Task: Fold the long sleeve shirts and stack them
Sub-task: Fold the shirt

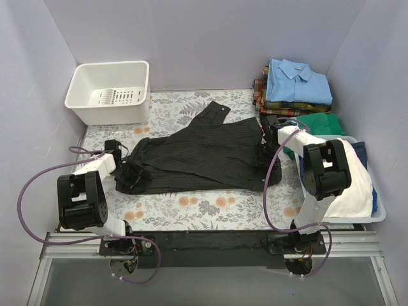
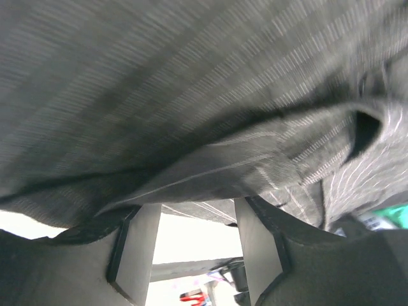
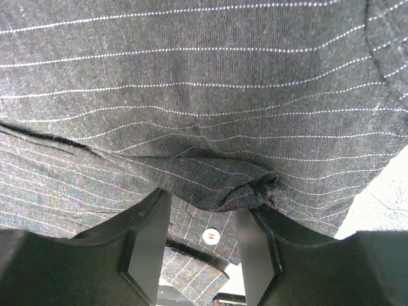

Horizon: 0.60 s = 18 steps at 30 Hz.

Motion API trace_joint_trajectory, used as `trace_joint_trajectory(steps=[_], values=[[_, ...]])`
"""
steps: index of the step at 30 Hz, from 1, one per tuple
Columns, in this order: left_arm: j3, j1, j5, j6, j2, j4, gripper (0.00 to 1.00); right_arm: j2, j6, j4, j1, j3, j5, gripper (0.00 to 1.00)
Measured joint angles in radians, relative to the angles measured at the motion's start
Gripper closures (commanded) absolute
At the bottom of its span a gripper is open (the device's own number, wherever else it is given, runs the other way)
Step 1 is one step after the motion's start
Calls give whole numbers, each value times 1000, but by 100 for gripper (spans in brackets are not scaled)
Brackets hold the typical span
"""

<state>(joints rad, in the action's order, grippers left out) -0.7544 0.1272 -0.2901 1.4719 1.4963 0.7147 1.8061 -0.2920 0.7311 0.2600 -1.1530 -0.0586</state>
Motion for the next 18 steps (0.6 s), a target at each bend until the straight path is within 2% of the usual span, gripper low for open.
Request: trace_joint_trajectory(steps=[8, 18], values=[[0, 182, -12, -23, 6, 26, 55, 33, -8, 40, -5, -37, 5, 50], [-14, 208, -33, -37, 39, 37, 57, 26, -20, 41, -6, -79, 82, 43]])
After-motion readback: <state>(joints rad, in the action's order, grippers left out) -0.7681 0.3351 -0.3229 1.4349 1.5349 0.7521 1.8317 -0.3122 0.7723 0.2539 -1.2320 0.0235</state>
